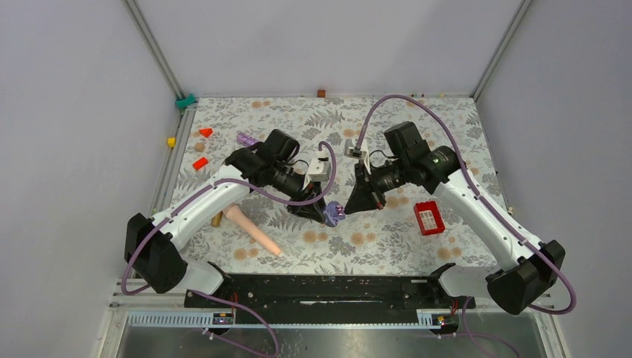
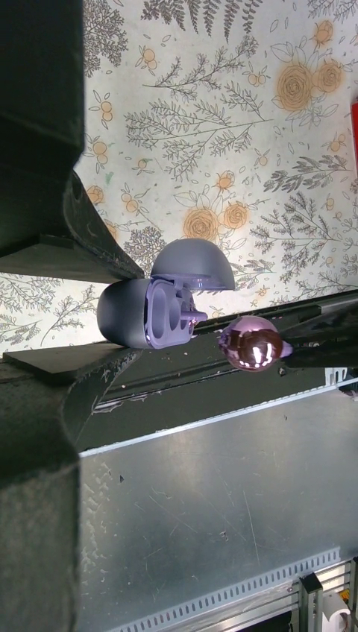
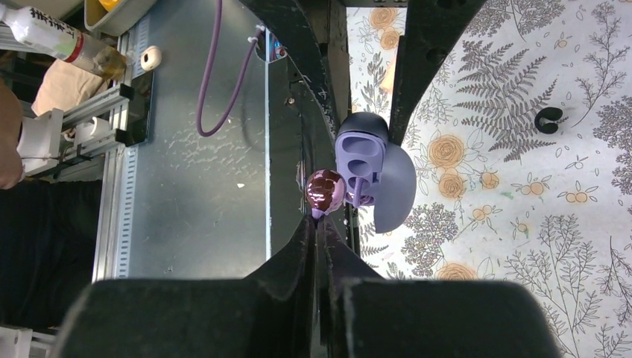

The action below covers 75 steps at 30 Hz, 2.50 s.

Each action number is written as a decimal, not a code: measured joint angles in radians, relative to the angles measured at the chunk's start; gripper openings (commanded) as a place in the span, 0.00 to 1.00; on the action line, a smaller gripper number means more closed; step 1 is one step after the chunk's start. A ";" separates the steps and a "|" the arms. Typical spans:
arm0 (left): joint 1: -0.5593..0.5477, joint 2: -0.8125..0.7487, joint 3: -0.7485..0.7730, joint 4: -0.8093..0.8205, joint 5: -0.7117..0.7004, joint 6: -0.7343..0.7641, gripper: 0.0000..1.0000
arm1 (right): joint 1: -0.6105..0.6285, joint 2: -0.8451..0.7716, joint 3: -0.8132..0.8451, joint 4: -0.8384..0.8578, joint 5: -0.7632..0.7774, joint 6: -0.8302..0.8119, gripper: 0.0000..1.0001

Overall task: Insert the wireless bluetooth earbuds into the charging case
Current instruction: Place the earbud in the charging case.

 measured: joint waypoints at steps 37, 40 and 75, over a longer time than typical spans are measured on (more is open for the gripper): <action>0.000 0.000 0.003 -0.014 0.015 0.000 0.03 | 0.102 -0.003 -0.063 0.132 0.104 0.054 0.00; 0.000 0.000 0.003 -0.022 0.015 0.000 0.03 | 0.106 -0.002 -0.063 0.124 0.119 0.053 0.00; -0.007 0.000 0.005 -0.029 0.016 -0.001 0.03 | 0.120 0.016 -0.073 0.170 0.138 0.071 0.00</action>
